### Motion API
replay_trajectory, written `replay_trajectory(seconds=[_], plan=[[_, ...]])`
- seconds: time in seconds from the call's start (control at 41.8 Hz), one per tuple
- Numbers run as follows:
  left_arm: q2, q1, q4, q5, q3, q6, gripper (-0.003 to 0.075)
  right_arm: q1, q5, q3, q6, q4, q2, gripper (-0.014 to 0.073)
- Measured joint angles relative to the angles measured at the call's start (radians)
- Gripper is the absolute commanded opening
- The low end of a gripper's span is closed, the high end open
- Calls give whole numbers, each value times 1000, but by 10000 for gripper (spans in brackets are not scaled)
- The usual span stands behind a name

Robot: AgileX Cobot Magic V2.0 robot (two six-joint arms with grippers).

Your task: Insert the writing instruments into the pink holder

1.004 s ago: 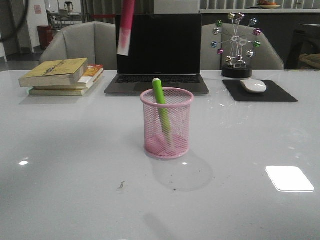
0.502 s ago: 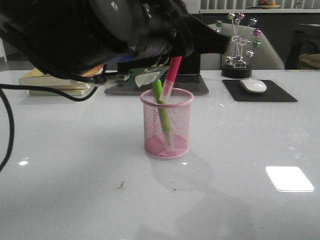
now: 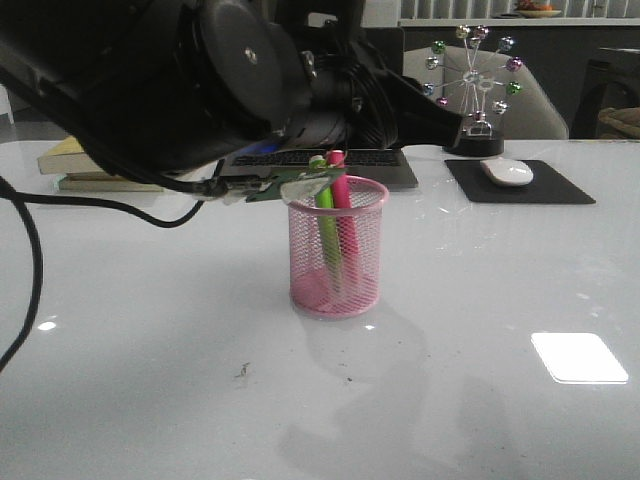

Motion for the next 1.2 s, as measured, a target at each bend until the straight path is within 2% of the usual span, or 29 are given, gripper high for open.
replay_trajectory(seconds=[0.215, 0.311, 0.526, 0.717, 0.789, 1.004, 1.076, 1.196], plan=[[-96, 18, 4, 190, 0, 12, 395, 0, 0, 0, 0, 0, 0, 492], [-161, 38, 6, 322, 0, 44, 395, 0, 0, 0, 0, 0, 0, 492], [-337, 136, 44, 742, 0, 90, 395, 0, 0, 0, 0, 0, 0, 492], [-517, 271, 167, 1077, 2, 81, 395, 0, 0, 0, 0, 0, 0, 492], [-587, 304, 270, 1176, 7, 16, 395, 0, 0, 0, 0, 0, 0, 492], [-797, 325, 726, 1382, 94, -375, 395, 0, 0, 0, 0, 0, 0, 492], [-866, 341, 806, 1415, 149, -482, 395, 0, -2, 0, 0, 0, 0, 492], [-972, 380, 842, 1430, 234, -546, 394, 0, -8, 0, 0, 0, 0, 492]])
